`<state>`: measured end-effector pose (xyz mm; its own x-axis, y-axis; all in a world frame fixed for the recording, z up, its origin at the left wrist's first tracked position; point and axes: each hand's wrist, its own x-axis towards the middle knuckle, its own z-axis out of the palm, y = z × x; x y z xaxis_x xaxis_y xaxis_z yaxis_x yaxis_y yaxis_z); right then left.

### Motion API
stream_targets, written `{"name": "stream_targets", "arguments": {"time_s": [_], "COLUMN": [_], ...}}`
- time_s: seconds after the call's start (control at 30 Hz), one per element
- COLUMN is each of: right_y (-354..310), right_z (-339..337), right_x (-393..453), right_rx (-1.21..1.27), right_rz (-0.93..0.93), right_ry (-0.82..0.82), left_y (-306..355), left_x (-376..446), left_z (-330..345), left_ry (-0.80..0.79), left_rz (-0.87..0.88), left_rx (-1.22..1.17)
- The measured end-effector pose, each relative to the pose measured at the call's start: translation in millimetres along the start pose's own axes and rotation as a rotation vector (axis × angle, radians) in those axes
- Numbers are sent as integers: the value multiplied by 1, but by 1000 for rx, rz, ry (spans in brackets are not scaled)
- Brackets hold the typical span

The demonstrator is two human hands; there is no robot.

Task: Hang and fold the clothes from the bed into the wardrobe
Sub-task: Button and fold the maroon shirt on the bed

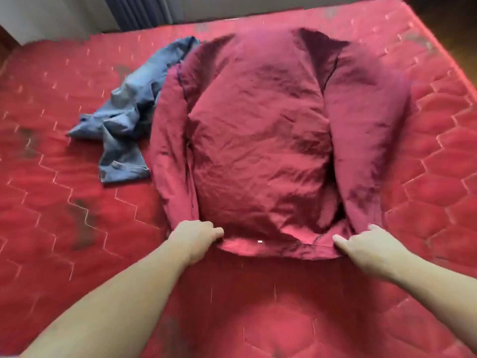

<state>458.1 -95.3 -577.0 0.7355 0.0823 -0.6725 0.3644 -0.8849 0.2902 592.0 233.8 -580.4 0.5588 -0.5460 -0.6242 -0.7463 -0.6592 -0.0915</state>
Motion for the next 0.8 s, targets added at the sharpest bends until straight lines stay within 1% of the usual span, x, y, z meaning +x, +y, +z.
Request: {"name": "stream_targets", "arguments": {"time_s": [0.1,0.23,0.33,0.43,0.53,0.63,0.7,0.8], "right_y": [-37,-74,-92,-107,-120,-135,-145,-156], "right_z": [43,71,80,87,100,115,124,132], "right_x": [-4,-21,-32,-42,-52,-63,-70,-81], "right_rx": [66,116,174,235,245,267,314,375], "right_rz": [-18,-1,47,99,159,168,168,225], "right_ry": [-49,-128,-139,-119,-95,-100,-106,-92], "left_y": [26,43,47,49,53,62,69,80], "left_x": [-6,-28,-42,-48,-51,-57,-63,-77], "left_z": [52,93,106,109,113,124,135,150], "left_ry": [-77,-165,-177,-152,-143,-150,-168,-185], "left_rz": [5,11,13,15,10,12,-8,-64], "left_rx": [-46,-73,-99,-111,-94,-71,-56,-63]}}
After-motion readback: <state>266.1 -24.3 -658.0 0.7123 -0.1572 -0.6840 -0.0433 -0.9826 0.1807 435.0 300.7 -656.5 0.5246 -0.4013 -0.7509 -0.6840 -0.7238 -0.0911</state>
